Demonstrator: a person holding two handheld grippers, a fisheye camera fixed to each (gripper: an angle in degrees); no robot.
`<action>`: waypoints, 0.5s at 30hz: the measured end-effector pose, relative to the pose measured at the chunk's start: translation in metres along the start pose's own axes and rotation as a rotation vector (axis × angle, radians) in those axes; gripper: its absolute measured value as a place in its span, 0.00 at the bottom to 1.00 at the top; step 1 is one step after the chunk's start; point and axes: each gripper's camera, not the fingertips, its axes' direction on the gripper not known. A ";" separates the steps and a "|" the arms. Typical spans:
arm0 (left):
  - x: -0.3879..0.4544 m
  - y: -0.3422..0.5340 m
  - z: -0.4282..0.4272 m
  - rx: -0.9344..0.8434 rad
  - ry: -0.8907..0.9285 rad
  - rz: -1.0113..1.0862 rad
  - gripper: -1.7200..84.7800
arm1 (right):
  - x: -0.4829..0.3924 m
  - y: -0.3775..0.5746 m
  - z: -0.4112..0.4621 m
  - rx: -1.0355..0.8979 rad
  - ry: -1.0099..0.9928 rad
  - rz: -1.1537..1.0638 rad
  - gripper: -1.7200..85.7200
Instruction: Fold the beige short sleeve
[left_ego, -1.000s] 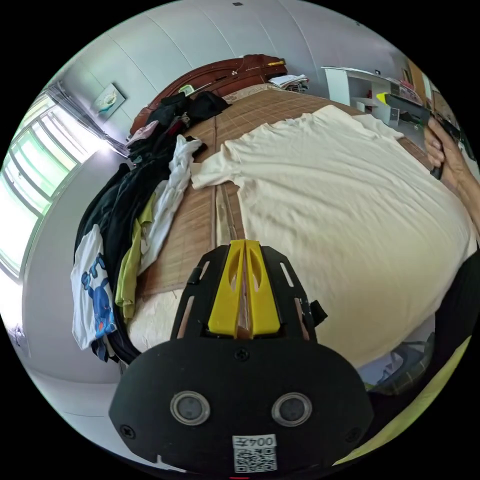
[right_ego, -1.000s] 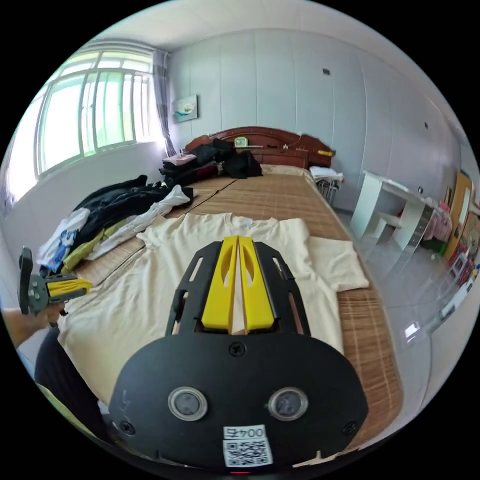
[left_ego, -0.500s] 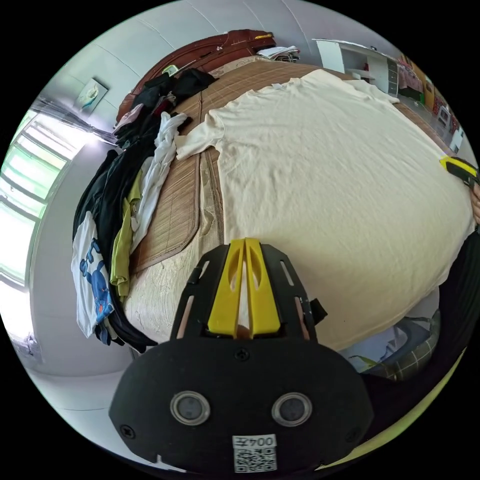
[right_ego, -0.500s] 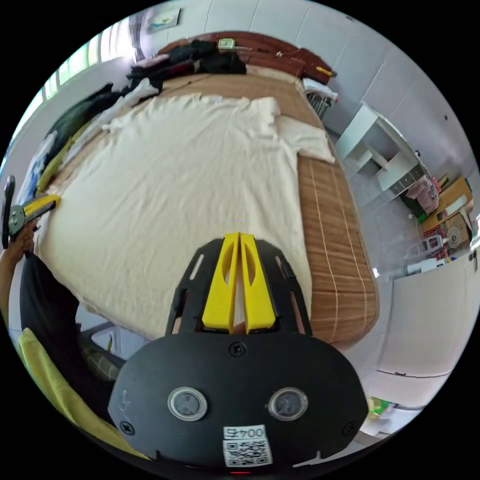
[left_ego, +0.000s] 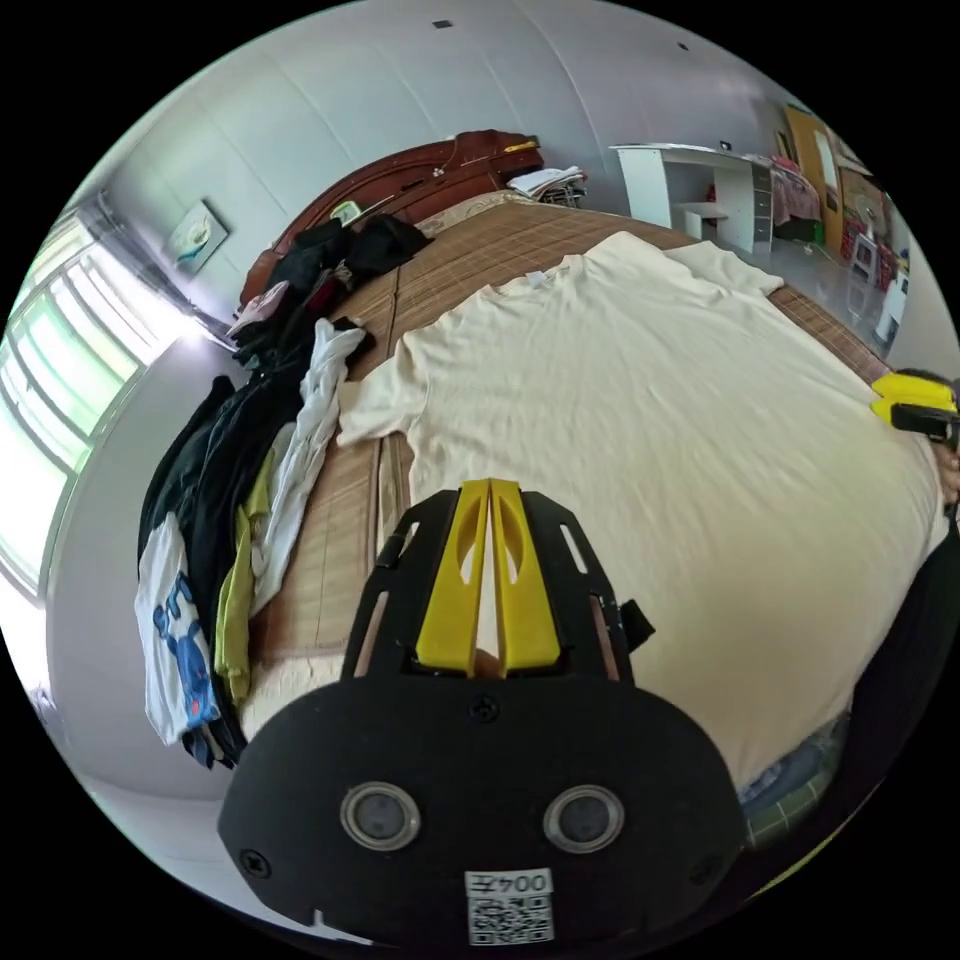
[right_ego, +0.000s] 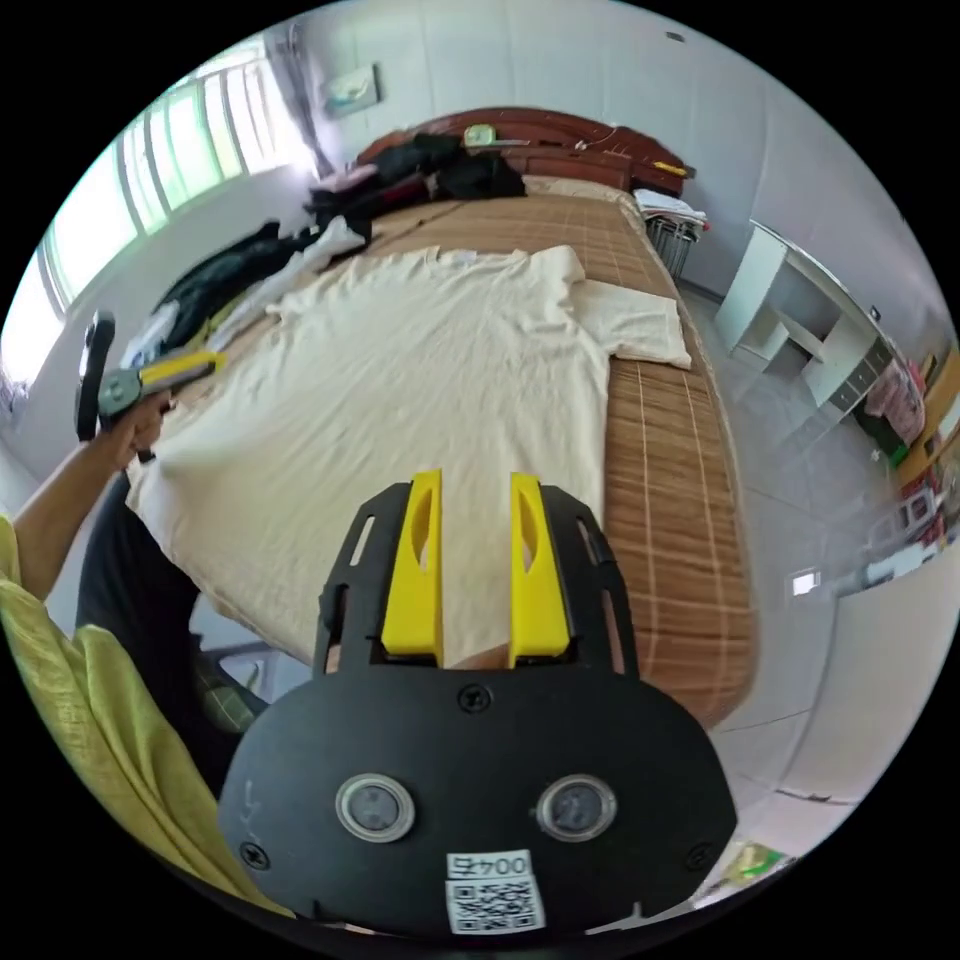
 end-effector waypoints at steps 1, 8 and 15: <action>0.004 -0.008 0.004 0.003 -0.001 0.012 0.03 | 0.002 -0.017 0.005 -0.065 0.044 -0.050 0.15; 0.030 -0.050 0.070 -0.083 0.013 0.078 0.03 | 0.061 -0.117 0.036 -0.166 0.132 -0.068 0.14; 0.059 -0.032 0.083 -0.090 -0.072 0.241 0.03 | 0.165 -0.219 0.098 -0.221 0.135 0.099 0.10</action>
